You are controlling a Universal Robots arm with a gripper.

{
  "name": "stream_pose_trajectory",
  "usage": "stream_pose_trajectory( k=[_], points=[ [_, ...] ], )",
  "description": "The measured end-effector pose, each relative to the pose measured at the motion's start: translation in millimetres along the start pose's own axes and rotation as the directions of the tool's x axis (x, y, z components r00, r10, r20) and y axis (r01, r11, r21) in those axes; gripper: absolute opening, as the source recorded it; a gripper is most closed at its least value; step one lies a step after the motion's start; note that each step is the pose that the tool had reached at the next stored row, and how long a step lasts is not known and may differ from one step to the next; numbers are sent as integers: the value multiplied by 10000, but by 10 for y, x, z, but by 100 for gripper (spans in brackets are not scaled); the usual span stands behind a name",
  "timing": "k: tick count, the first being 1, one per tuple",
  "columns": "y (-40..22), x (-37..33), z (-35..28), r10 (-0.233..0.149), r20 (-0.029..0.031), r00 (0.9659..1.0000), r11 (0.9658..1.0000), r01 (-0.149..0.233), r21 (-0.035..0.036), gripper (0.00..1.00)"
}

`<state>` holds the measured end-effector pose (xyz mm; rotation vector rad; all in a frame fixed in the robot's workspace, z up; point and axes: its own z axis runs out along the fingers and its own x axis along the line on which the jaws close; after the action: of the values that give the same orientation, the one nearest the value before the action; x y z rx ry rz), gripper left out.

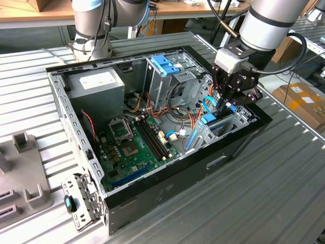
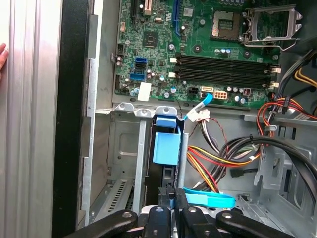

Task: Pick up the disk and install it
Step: 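Insert the first disk wire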

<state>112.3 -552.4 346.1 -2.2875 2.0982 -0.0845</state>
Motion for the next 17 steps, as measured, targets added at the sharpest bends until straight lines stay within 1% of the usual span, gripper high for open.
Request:
stream_pose_trajectory(
  k=[5, 15, 17],
  points=[
    [3, -1, 37, 0, -1, 10000, 10000, 0, 0, 16],
    [3, -1, 48, 0, 7, 10000, 10000, 0, 1, 17],
    [3, -1, 47, 0, 5, 10000, 10000, 0, 0, 29]
  ],
)
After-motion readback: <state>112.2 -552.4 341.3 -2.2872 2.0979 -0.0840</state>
